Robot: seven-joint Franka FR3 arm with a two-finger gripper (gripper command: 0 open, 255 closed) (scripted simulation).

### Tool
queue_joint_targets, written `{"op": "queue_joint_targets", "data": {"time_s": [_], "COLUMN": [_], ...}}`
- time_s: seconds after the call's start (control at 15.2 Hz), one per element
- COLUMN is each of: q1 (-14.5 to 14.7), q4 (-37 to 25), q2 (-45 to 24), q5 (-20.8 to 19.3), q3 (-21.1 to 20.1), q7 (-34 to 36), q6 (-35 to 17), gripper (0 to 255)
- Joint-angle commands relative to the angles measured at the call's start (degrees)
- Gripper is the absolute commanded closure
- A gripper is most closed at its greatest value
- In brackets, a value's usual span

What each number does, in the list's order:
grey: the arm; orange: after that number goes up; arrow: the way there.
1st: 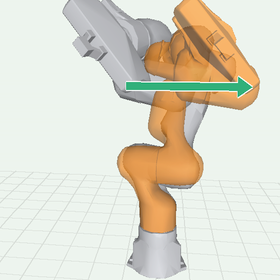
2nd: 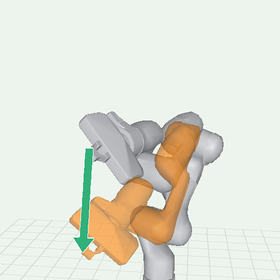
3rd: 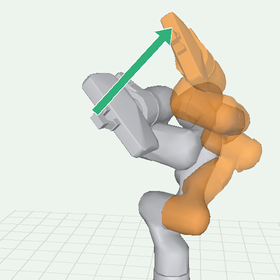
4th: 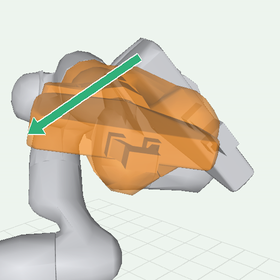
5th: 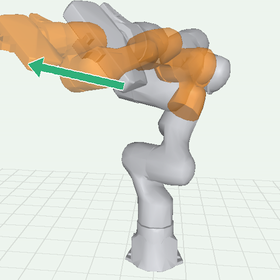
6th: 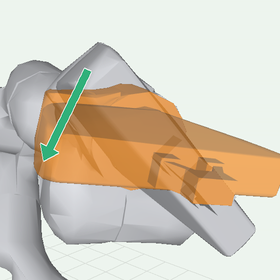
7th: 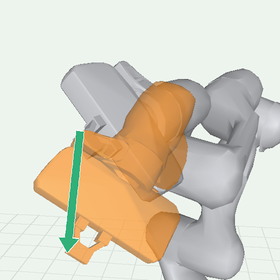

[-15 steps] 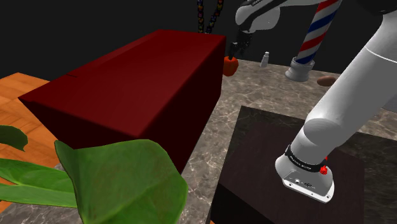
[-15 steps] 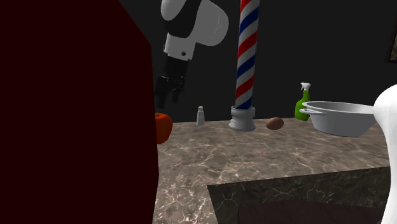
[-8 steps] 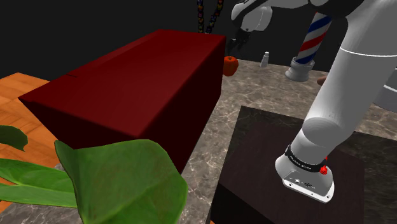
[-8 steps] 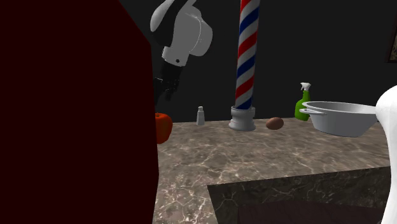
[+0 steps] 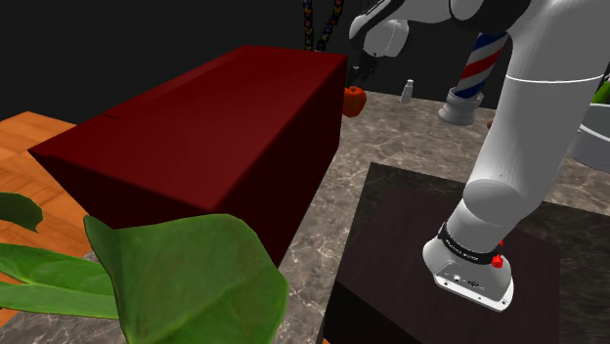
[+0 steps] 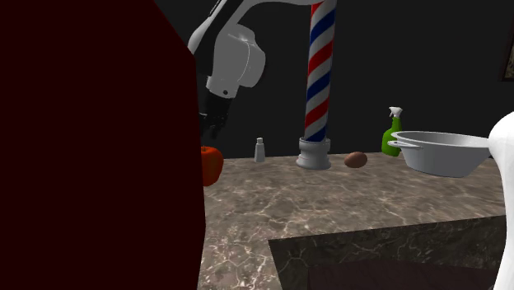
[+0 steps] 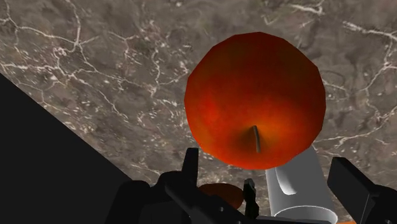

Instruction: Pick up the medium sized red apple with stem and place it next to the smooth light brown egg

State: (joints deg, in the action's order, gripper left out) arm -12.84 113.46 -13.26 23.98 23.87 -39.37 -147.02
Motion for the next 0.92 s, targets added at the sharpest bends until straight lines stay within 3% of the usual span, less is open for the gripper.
{"op": "queue_joint_targets", "data": {"time_s": [0.0, 0.4, 0.46, 0.86], "q1": [-0.1, -0.1, -0.1, -0.1], "q4": [-0.3, -0.3, -0.3, -0.3], "q2": [-0.5, -0.5, -0.5, -0.5], "q5": [0.4, 0.4, 0.4, 0.4], "q3": [-0.2, -0.2, -0.2, -0.2], "q7": [-0.3, -0.3, -0.3, -0.3], "q6": [-0.2, -0.2, -0.2, -0.2], "gripper": [0, 0, 255, 255]}}
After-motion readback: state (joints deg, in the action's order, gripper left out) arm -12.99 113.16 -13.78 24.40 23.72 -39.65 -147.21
